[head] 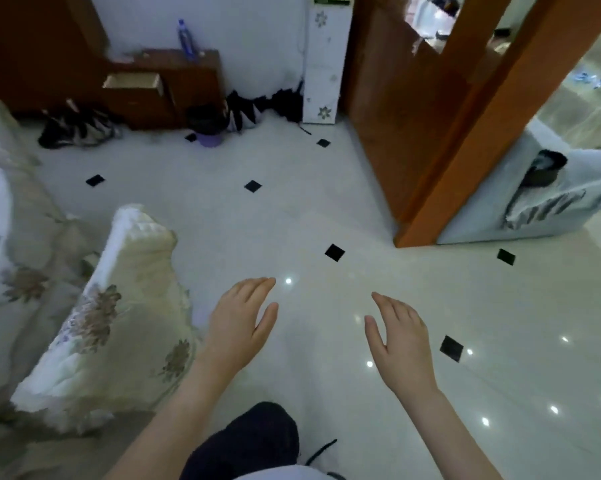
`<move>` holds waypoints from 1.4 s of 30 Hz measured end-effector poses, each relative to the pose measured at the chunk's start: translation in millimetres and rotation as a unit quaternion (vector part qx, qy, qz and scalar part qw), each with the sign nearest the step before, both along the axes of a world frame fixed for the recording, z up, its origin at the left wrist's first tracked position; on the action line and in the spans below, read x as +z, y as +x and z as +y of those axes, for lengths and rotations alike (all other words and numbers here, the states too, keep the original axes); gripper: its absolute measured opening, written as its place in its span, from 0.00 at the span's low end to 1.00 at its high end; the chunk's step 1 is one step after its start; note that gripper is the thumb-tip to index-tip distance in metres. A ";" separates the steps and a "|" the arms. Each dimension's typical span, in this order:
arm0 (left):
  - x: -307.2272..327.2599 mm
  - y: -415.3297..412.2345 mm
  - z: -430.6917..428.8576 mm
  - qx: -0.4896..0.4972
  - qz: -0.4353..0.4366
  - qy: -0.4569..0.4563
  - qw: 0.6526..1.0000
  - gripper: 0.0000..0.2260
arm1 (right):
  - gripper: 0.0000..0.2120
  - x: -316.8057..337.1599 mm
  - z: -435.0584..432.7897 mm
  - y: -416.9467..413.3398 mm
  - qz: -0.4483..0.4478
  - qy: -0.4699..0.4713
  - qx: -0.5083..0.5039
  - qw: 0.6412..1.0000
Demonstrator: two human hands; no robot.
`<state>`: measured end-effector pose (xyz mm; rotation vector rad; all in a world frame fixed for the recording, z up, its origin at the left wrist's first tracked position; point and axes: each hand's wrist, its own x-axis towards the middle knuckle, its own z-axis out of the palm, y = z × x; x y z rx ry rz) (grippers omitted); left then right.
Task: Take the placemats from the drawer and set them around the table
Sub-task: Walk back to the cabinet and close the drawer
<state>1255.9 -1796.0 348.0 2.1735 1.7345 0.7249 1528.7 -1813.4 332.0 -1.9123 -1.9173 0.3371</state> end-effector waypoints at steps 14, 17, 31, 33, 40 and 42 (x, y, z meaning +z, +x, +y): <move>-27.9 -2.7 292.1 0.063 0.012 -0.051 0.997 0.23 | 0.28 -17.9 335.6 -21.4 -0.014 -0.027 0.091 0.995; -9.1 -13.4 370.2 0.082 0.007 -0.018 0.996 0.23 | 0.27 3.0 421.4 -34.6 -0.009 -0.006 0.116 0.993; -36.7 -99.8 647.4 0.276 -0.022 -0.086 0.957 0.25 | 0.30 -23.8 790.3 -144.2 -0.014 -0.062 0.272 0.960; -19.6 -120.3 689.1 0.306 -0.025 -0.073 0.949 0.25 | 0.29 -14.3 842.0 -171.8 -0.013 -0.055 0.304 0.951; 0.1 -211.3 800.6 0.387 -0.024 -0.031 0.921 0.23 | 0.26 -0.7 989.6 -290.1 0.018 -0.017 0.380 0.925; -13.0 -240.0 823.2 0.397 -0.028 -0.044 0.916 0.23 | 0.26 -11.4 1017.4 -323.4 0.020 -0.024 0.389 0.921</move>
